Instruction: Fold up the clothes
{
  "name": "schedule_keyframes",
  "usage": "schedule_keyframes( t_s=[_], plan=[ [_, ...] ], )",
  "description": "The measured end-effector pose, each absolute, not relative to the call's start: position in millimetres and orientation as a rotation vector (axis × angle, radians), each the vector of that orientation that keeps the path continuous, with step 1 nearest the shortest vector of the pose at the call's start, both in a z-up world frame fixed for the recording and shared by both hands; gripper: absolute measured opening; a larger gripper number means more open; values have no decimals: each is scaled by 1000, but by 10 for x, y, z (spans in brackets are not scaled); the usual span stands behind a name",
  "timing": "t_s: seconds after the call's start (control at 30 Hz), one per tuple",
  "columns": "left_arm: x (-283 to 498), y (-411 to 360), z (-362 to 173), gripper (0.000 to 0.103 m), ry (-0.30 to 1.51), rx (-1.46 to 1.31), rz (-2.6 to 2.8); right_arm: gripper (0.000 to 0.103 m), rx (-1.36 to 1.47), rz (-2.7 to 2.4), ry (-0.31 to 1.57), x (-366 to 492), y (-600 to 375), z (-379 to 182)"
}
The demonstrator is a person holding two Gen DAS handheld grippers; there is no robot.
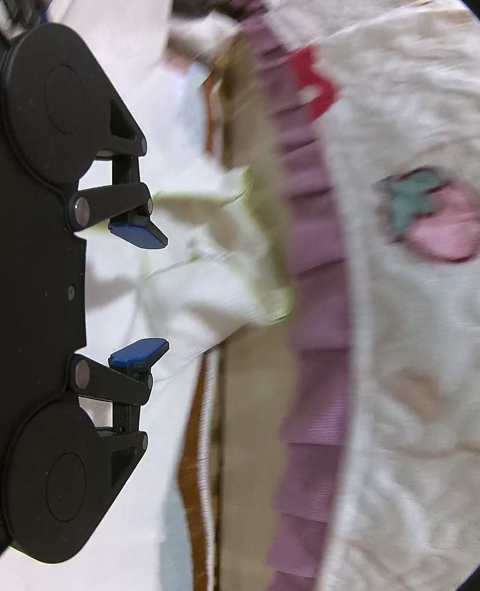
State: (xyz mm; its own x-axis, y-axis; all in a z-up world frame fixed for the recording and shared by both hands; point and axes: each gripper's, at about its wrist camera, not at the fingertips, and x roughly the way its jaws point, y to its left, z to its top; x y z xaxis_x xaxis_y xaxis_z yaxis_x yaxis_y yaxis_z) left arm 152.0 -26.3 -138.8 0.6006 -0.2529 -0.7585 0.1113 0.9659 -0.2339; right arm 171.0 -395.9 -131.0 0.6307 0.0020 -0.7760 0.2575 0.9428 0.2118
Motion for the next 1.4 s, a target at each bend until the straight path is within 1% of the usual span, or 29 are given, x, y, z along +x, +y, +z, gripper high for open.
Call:
schedule_keyframes(
  t_s=[0.03, 0.07, 0.2, 0.27, 0.37, 0.43, 0.47, 0.5, 0.57, 0.73, 0.8, 0.87, 1.0, 1.03, 1.1, 1.2, 1.3, 1.33, 1.37, 1.4],
  plan=[
    [1521, -268, -1398, 55, 900, -166, -213, 54, 311, -150, 902, 1748, -3989, -1391],
    [1521, -277, -1412, 55, 897, -161, -215, 45, 303, -153, 923, 1791, -4021, -1463],
    [1499, -317, -1449, 56, 890, -129, -222, 43, 238, -190, 878, 2057, -4042, -1534],
    [1498, -326, -1456, 57, 890, -120, -224, 43, 233, -224, 868, 2199, -4043, -1529],
    [1491, -324, -1472, 57, 888, -114, -232, 43, 263, -136, 821, 2199, -4054, -1431],
    [1480, -319, -1484, 57, 887, -108, -239, 44, 354, -58, 772, 2081, -4166, -1312],
    [1483, -316, -1488, 57, 888, -110, -240, 47, 409, -24, 741, 1991, -4253, -1238],
    [1486, -309, -1491, 57, 888, -115, -241, 52, 447, -13, 707, 1880, -4366, -1159],
    [1486, -299, -1496, 57, 889, -124, -239, 56, 483, -50, 649, 1656, -4631, -1023],
    [1462, -325, -1510, 58, 887, -106, -231, 56, 461, -324, 687, 1173, -5318, -1015],
    [1465, -362, -1519, 59, 884, -90, -230, 53, 442, -393, 722, 987, -5507, -1095],
    [1467, -391, -1525, 60, 881, -75, -228, 51, 370, -389, 779, 897, -5522, -1215],
    [1456, -427, -1541, 60, 876, -47, -225, 52, 258, -296, 864, 822, -5363, -1433],
    [1458, -433, -1542, 61, 877, -40, -225, 54, 244, -282, 871, 839, -5292, -1486],
    [1463, -443, -1543, 61, 877, -29, -223, 62, 209, -280, 874, 919, -5162, -1580],
    [1463, -455, -1547, 61, 873, -14, -222, 71, 144, -298, 825, 947, -5056, -1608],
    [1455, -483, -1555, 63, 868, 9, -220, 73, 123, -323, 794, 1088, -5074, -1602],
    [1454, -491, -1560, 63, 866, 18, -220, 71, 106, -308, 788, 1121, -5052, -1598],
    [1451, -498, -1565, 63, 864, 27, -219, 45, 91, -270, 788, 1139, -5031, -1581],
    [1449, -500, -1568, 63, 863, 31, -219, 0, 75, -231, 788, 1156, -5011, -1564]
  ],
)
